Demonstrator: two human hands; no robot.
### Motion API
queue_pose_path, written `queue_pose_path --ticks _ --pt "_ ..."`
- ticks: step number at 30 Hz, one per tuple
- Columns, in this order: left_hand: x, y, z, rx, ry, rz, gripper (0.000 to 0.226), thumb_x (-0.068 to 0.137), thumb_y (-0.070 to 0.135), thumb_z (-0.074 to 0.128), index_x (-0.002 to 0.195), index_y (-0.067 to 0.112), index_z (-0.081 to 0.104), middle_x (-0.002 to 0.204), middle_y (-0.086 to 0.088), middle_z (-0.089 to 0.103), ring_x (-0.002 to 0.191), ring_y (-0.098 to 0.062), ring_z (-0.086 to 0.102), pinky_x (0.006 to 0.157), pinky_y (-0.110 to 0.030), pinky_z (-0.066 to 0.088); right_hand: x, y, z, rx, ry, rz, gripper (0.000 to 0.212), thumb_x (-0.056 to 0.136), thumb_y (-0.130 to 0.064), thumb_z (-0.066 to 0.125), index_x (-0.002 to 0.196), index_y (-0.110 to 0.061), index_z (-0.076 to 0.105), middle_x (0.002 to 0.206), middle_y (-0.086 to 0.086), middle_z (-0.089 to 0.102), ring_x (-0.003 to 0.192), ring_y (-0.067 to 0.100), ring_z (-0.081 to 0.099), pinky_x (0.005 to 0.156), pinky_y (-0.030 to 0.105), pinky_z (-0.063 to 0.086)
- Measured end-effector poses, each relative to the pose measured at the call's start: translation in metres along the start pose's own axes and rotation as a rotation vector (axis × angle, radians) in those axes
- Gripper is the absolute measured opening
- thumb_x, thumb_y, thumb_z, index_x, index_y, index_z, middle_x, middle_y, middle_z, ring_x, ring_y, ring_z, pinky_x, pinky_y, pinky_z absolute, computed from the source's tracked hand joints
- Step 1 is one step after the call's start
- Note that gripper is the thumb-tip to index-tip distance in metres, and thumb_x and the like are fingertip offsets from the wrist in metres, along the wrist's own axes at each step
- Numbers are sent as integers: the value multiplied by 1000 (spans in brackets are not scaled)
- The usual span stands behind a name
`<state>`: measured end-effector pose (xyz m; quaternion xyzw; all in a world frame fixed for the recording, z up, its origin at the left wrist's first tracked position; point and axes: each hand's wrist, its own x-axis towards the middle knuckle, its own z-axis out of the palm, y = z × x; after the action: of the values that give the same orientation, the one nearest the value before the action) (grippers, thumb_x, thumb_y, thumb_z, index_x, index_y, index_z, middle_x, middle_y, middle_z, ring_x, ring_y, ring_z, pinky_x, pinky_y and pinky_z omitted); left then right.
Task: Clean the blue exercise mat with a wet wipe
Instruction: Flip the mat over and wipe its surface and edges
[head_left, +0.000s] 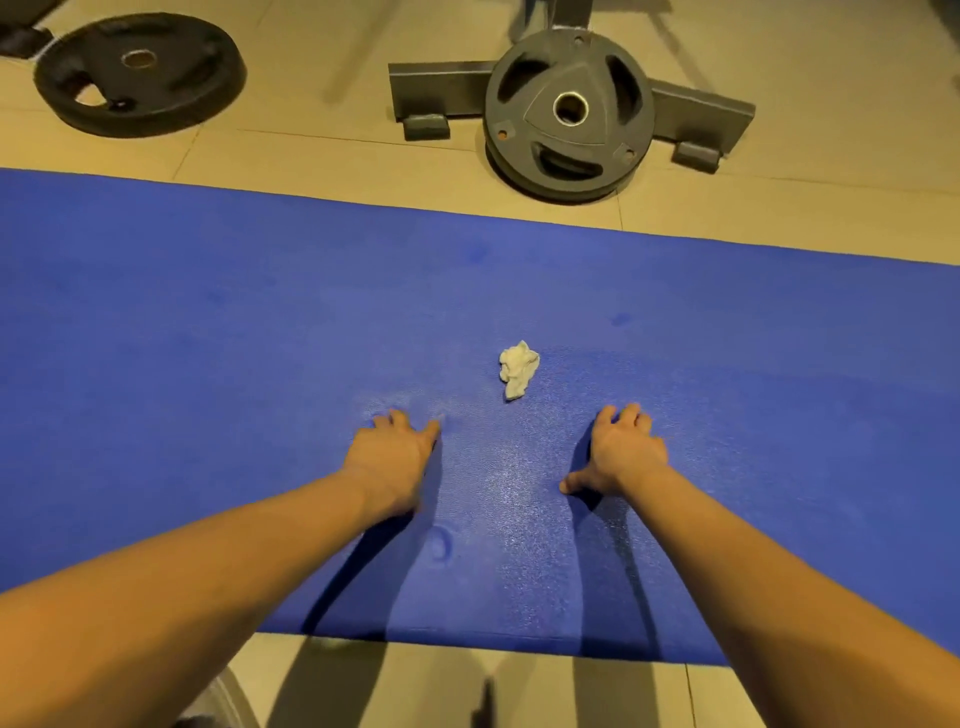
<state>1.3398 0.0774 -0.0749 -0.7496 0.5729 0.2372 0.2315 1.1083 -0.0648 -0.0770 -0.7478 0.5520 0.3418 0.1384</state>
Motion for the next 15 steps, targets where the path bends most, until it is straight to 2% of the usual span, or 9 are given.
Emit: queue_pose_path --ticks 1,2,3,5,7,8,10,12,15 --pt "1 -8 -4 3 103 51 51 89 33 70 134 19 52 124 -13 56 113 -32 58 83 -39 52 2 -3 -1 -33 16 -4 139 64 -77 77 157 1 11 161 29 13 149 47 16 117 55 33" --pt "3 -13 -8 -4 180 80 15 94 25 61 108 17 59 101 -4 60 93 -27 61 73 -36 51 4 -6 -3 -67 23 -14 136 64 -77 77 155 3 17 159 31 19 147 48 20 116 54 35" --pt "6 -14 -11 -36 232 89 8 97 18 54 90 16 55 84 -1 55 81 -26 57 66 -36 48 6 -8 -4 -91 19 -21 132 63 -77 77 153 3 24 156 31 25 146 50 23 115 54 36" --pt "20 -6 -19 -119 292 154 10 97 11 48 88 13 50 83 -3 51 82 -28 55 66 -37 45 11 -10 -6 -110 6 -16 130 61 -77 79 152 2 30 153 32 29 142 52 26 111 53 41" --pt "41 12 -22 -198 367 275 18 97 11 48 112 9 57 115 -10 59 109 -32 56 88 -43 49 16 -14 -5 -100 -10 0 131 59 -75 81 151 3 30 152 34 28 141 55 26 107 53 46" --pt "52 25 -23 -214 399 341 35 98 15 49 133 8 54 139 -12 53 129 -33 49 106 -43 43 18 -15 -5 -93 -18 9 131 59 -74 82 152 2 30 152 36 26 141 57 26 106 54 47" --pt "68 51 -27 -188 398 409 67 104 30 47 161 7 21 169 -11 17 155 -28 16 127 -39 14 20 -19 -5 -91 -30 23 130 58 -72 84 152 0 30 152 38 23 141 59 24 105 54 48" --pt "80 68 -31 -124 342 394 81 107 49 38 163 9 -5 171 -9 -10 158 -24 -8 128 -40 -1 23 -20 -5 -92 -31 32 131 57 -72 85 152 -1 31 152 40 23 141 59 24 104 54 48" --pt "95 79 -27 -32 237 310 89 104 63 28 160 10 -16 169 -9 -20 156 -24 -18 128 -48 -2 23 -21 -4 -88 -15 27 131 55 -73 85 152 -1 32 151 41 24 140 59 27 101 52 51"
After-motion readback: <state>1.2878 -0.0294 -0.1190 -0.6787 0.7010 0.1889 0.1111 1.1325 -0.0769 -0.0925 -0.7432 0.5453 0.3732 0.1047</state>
